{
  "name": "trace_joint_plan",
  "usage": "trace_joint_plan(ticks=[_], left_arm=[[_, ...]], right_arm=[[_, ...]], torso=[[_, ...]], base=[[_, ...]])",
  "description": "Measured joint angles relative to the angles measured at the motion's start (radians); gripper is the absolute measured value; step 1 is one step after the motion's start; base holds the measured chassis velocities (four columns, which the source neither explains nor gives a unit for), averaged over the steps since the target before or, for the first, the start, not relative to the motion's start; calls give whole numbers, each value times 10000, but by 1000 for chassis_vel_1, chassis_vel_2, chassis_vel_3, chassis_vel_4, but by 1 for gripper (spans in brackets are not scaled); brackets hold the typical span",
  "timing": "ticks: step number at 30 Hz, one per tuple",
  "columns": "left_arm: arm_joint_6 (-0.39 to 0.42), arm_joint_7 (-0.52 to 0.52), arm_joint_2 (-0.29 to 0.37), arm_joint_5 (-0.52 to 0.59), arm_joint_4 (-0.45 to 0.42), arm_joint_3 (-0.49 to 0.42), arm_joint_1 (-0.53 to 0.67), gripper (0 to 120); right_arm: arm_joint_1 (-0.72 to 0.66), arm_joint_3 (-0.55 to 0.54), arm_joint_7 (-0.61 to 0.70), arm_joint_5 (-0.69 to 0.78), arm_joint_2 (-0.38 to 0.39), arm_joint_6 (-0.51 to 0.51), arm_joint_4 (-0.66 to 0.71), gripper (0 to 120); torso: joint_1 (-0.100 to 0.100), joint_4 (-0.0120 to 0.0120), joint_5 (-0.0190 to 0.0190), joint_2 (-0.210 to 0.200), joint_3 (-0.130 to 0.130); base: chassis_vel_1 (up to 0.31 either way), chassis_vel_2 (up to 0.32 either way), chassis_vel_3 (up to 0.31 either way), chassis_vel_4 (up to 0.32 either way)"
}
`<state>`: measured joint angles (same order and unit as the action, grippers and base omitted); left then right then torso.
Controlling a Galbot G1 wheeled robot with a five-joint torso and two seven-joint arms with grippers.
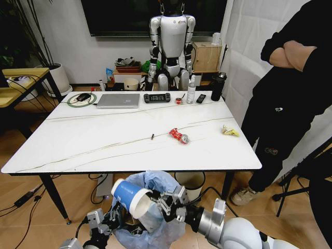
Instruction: Pick up the trash bin and place the trash from the table into it.
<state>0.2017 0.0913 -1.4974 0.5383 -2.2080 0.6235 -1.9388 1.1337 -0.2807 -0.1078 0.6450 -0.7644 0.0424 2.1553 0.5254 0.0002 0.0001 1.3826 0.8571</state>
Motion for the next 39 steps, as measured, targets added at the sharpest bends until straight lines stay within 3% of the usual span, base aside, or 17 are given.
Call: trace_joint_plan(ticks=[4, 11, 18, 25, 29, 36, 39], left_arm=[[5, -15, -37, -10, 0, -71, 15, 0], [30, -34, -31, -53, 59, -117, 48, 0], [34, -38, 2, -44, 148, -64, 96, 0], [35, -41, -28, -35, 266, -104, 153, 0], [35, -36, -51, -55, 276, -155, 166, 0], [20, -17, -100, -91, 144, -144, 104, 0], [-5, -2, -153, -163, 69, -108, 21, 0]], right_arm=[[161, 180, 28, -295, 75, 21, -102, 10], [726, 771, 43, -628, 431, -137, -76, 39], [1505, 1454, 83, -731, 687, -383, 154, 62], [1232, 3200, 1130, -279, -192, 634, -44, 88], [78, 4231, 1770, 123, -905, 1349, -1006, 99], [-1430, 4920, 1488, 246, -1260, 1511, -3212, 100], [-2242, 4897, 983, 357, -1353, 1278, -4826, 100]], torso=[[0, -1, -1, 0, 0], [0, -1, -1, 0, 0], [0, -2, -3, 0, 0], [0, -1, -3, 0, 0], [1, -1, 0, 0, 1], [2, -1, 0, -1, 2], [3, -1, 0, 0, 2]], base=[[0, 0, 0, 0], [0, 0, 0, 0], [0, 0, 0, 0], [0, 0, 0, 0], [0, 0, 0, 0], [0, 0, 0, 0], [0, 0, 0, 0]])
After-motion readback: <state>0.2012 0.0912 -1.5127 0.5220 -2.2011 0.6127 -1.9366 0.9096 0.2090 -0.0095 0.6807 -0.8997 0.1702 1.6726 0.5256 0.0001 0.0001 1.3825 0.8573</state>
